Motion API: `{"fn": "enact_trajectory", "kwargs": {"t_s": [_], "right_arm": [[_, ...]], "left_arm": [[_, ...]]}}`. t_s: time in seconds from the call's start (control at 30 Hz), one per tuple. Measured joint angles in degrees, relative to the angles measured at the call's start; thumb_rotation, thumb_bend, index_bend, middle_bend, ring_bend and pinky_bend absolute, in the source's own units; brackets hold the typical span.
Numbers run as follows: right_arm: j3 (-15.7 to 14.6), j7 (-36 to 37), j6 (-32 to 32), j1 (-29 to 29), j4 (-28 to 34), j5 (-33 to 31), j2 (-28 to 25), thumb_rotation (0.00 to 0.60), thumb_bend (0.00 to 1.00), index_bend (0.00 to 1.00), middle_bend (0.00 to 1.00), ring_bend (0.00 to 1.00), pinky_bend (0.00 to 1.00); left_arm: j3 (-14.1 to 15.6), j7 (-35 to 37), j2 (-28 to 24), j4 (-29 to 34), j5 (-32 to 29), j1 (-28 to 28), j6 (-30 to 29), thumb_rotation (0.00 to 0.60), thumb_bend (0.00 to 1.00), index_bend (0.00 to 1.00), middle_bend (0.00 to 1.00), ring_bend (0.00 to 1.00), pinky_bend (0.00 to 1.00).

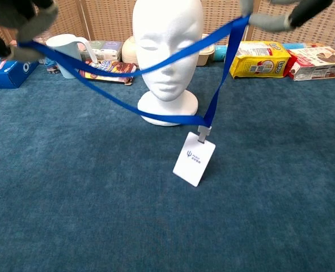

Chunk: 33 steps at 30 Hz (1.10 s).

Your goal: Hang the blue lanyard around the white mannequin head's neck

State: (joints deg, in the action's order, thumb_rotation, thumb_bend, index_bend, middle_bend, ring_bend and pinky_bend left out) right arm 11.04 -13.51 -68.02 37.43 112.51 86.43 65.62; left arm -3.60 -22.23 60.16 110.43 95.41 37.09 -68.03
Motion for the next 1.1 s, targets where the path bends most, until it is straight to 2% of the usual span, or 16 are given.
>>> {"fn": "enact_trajectory", "kwargs": {"t_s": [0.43, 0.8, 1.1], "right_arm": [[5.81, 4.15, 0.34, 1.22, 1.62, -3.87, -4.95, 0.600, 0.46, 0.79, 1.00, 1.00, 1.00], [9.48, 4.72, 3.18, 4.53, 0.75, -8.27, -6.09, 0.600, 0.46, 0.79, 1.00, 1.00, 1.00], [11.32, 3.32, 5.10, 7.25, 0.09, -11.33, -6.11, 0.600, 0.47, 0.79, 1.00, 1.00, 1.00]], "left_arm": [[-4.77, 0.08, -4.77, 3.39, -2.26, -0.24, -1.59, 0.556, 0.36, 0.77, 1.00, 1.00, 1.00], [-8.43, 1.53, -6.53, 3.34, -5.93, 1.35, -0.06, 0.555, 0.36, 0.77, 1.00, 1.00, 1.00], [-11.49, 2.50, -7.42, 2.03, -9.19, 3.19, 1.21, 0.552, 0.36, 0.77, 1.00, 1.00, 1.00]]}}
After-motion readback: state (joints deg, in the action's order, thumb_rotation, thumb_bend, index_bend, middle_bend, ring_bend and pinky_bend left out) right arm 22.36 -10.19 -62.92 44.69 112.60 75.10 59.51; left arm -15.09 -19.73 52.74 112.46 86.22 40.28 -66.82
